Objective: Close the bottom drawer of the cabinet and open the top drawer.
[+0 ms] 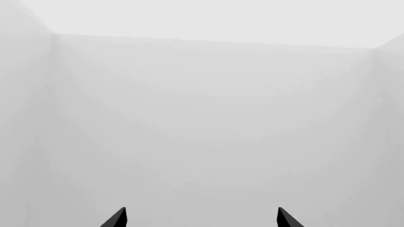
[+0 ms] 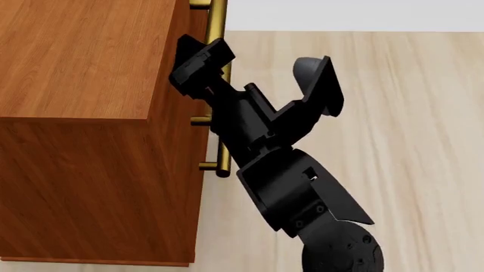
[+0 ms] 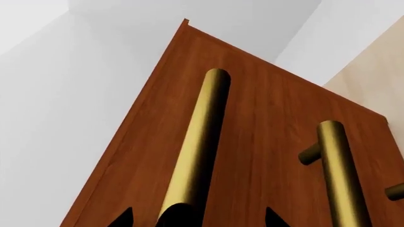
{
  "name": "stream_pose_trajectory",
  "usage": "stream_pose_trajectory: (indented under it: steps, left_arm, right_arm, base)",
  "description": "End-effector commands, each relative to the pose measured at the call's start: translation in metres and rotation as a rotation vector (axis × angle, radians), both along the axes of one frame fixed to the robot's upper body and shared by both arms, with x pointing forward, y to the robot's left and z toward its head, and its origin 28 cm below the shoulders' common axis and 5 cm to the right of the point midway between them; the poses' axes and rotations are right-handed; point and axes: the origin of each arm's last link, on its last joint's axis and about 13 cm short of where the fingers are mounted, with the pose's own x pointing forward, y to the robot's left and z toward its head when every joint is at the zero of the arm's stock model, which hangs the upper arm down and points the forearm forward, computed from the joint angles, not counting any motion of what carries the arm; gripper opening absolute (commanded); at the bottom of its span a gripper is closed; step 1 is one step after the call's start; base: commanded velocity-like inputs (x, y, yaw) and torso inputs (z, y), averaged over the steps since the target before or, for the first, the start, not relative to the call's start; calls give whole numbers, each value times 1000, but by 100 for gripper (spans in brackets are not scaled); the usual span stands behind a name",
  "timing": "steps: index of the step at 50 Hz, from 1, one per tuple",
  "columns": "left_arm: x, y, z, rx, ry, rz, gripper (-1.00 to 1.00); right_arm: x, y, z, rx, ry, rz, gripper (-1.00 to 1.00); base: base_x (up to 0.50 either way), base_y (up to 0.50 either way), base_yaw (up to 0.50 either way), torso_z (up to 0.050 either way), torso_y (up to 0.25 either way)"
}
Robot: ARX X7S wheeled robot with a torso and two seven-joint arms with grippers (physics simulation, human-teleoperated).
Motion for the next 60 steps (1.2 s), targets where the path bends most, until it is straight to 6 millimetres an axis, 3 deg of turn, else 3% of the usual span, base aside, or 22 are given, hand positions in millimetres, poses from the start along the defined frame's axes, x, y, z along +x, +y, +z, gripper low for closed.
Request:
stream_pose_trajectory:
  steps: [1, 2, 3, 41, 60]
  left_arm:
    - [1, 1, -1, 1, 2, 3, 100]
    - [1, 1, 0, -1, 2, 2, 100]
    - [1, 1, 0, 0, 2, 2, 100]
    - [-2, 0, 2, -6, -5, -9, 100]
    - [-3, 0, 2, -10, -7, -11, 100]
  right_arm:
    - [1, 8, 1, -3, -3, 29, 100]
    - [0, 8, 1, -2, -5, 28, 100]
    - [-1, 7, 2, 0, -6, 27, -100]
    - [-15, -14, 16, 254, -29, -59, -100]
    - [-27, -35, 28, 369, -68, -157, -100]
  base:
    - [0, 4, 5, 0, 0]
    - [11, 0, 4, 0, 0]
    - [0, 3, 0, 0, 0]
    - [-1, 0, -1, 0, 0]
    - [-3, 0, -1, 0, 4]
